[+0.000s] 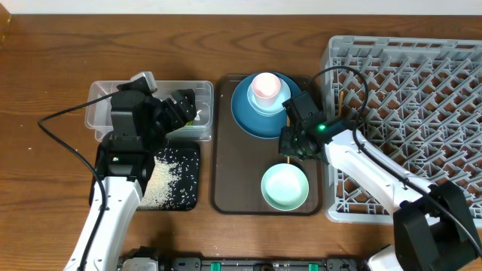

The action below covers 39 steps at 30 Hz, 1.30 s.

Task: Sort waste into correct bins and load items into the dishwasher rack
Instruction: 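Return the right gripper to the plate and grasp the second chopstick, then carry the second chopstick into the gray rack and release it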

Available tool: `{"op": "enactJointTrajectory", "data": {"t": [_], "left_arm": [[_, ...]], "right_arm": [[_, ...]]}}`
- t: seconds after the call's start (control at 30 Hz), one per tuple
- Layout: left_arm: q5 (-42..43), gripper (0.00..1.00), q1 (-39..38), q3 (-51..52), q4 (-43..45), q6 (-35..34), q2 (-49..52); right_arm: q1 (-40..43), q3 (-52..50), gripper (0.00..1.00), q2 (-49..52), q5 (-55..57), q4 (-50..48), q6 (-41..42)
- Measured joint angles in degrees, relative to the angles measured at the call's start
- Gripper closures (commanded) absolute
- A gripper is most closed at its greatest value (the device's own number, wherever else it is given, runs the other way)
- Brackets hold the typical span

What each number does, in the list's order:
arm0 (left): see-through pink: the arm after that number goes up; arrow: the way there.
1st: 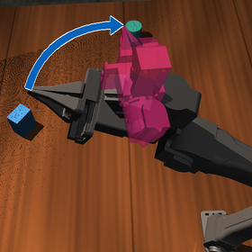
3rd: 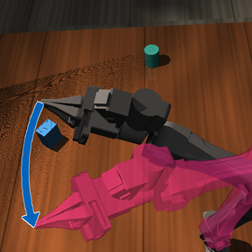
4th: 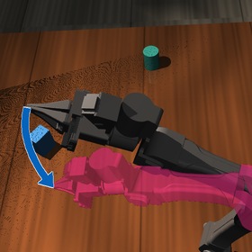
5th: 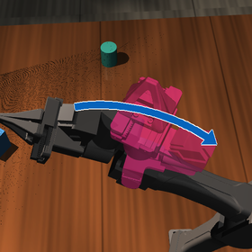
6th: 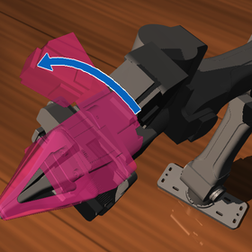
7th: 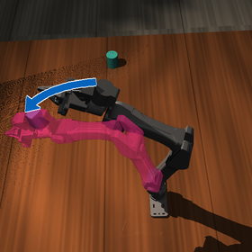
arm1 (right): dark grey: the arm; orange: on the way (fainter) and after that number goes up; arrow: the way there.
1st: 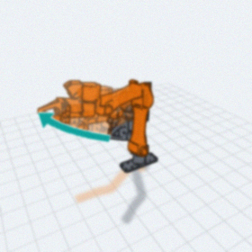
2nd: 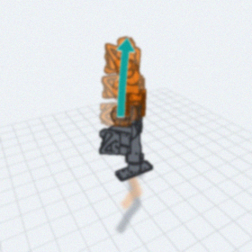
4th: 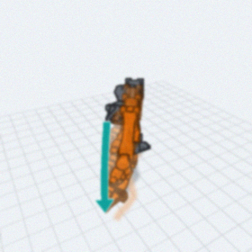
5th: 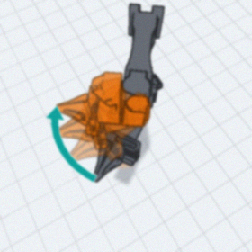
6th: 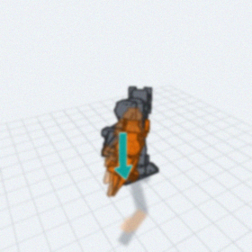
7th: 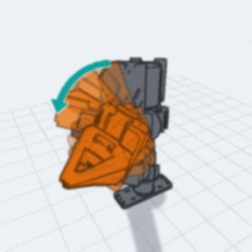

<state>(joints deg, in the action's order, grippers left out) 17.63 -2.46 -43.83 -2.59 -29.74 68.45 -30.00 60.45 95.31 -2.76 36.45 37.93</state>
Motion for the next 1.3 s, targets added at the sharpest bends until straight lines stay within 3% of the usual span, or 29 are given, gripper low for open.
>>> {"op": "enactJointTrajectory", "data": {"t": [0.37, 0.93, 1.3], "left_arm": [[0.00, 0.11, 0.00, 0.00, 0.00, 0.00, 0.00], [0.00, 0.11, 0.00, 0.00, 0.00, 0.00, 0.00], [0.00, 0.11, 0.00, 0.00, 0.00, 0.00, 0.00]], "right_arm": [[-1.68, 0.00, 0.99, 0.00, -0.61, 0.13, 0.81], [-1.51, 0.00, 0.99, -0.31, -0.63, 0.81, 0.92], [1.07, 0.00, 0.99, -6.56, -0.61, 4.90, 0.61]]}}
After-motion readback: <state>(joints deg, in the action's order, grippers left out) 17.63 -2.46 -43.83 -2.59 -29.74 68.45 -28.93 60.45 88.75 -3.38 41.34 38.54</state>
